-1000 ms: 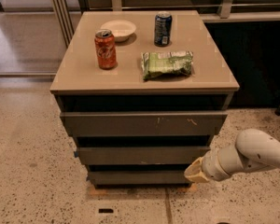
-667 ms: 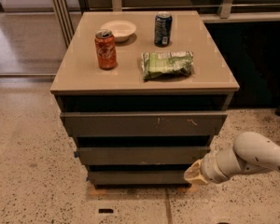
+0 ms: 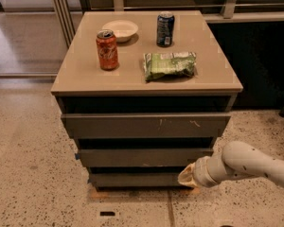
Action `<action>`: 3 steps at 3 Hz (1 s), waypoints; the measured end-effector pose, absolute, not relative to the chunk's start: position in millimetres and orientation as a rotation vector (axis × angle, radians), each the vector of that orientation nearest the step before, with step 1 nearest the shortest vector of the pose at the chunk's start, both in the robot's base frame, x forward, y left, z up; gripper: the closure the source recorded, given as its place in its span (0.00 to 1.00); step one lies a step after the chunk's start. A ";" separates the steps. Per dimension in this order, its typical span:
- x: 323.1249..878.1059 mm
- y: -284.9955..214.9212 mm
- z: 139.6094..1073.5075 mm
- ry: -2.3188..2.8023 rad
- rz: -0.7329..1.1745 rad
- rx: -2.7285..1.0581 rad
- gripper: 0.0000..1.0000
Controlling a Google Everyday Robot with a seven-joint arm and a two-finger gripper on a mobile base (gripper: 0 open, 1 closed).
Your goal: Open middle drawer
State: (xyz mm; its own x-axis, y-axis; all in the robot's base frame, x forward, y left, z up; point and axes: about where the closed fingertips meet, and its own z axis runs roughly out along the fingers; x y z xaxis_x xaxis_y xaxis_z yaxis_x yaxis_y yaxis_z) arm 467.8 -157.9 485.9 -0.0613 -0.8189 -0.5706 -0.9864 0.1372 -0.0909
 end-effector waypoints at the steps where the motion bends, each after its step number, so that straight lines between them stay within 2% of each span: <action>1: 482.3 -151.9 478.0 1.883 0.396 -1.766 0.27; 2: 496.1 -147.7 472.3 1.855 0.365 -1.785 0.04; 3: 509.3 -142.3 466.3 1.836 0.351 -1.796 0.00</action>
Offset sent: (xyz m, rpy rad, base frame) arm 0.0490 0.0126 -0.0184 -0.0451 -0.1181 0.0600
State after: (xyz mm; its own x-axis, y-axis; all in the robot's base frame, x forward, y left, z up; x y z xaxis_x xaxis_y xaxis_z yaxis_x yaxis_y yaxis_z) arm 509.3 -142.3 466.3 0.0364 -0.8384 -0.5438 -0.9799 0.0767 -0.1839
